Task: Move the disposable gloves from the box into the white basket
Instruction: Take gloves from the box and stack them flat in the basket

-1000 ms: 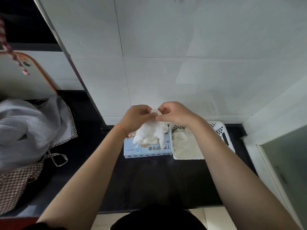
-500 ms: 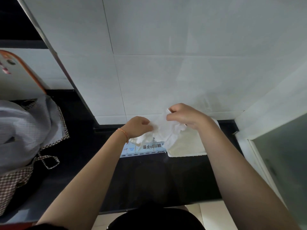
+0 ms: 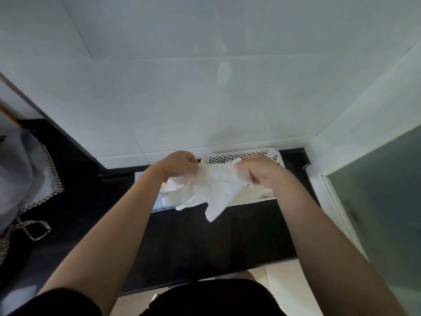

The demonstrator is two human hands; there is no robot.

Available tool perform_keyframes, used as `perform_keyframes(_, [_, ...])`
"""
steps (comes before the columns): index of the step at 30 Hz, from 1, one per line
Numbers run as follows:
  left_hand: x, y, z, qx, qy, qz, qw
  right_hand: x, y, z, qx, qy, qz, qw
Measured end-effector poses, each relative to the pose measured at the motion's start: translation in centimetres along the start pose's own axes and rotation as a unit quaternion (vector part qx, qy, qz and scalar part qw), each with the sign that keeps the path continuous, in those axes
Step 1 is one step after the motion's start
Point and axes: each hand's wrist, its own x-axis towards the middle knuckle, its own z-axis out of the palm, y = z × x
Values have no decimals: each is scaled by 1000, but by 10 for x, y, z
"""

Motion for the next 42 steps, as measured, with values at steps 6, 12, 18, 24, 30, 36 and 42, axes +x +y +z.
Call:
perform_keyframes(6, [61,27,48,167,29,39,985,21,38,-43,-97,119,8,988])
perform_keyframes(12, [89,46,71,270,57,41,960,47,58,-75,-214,120,-81,966])
perform_keyframes(18, [102,47,101,372,106,114,915,73,73,-91,-289,114,-70,948])
perform_keyframes(24, [83,55,131,399,142,80,902,86,80,-90,-374,86,-76,920])
perform_keyframes(30, [80,38,151,302,-24,-83,949,91,87,-89,-484,79,-92,867])
perform_keyframes(36, [78,29,163,231,-50,-95,967,86,88,-86,-563,72,-129,813])
perform_keyframes(42, [73,39,146,207,6,-62,976,79,75,-79,-566,120,-158,800])
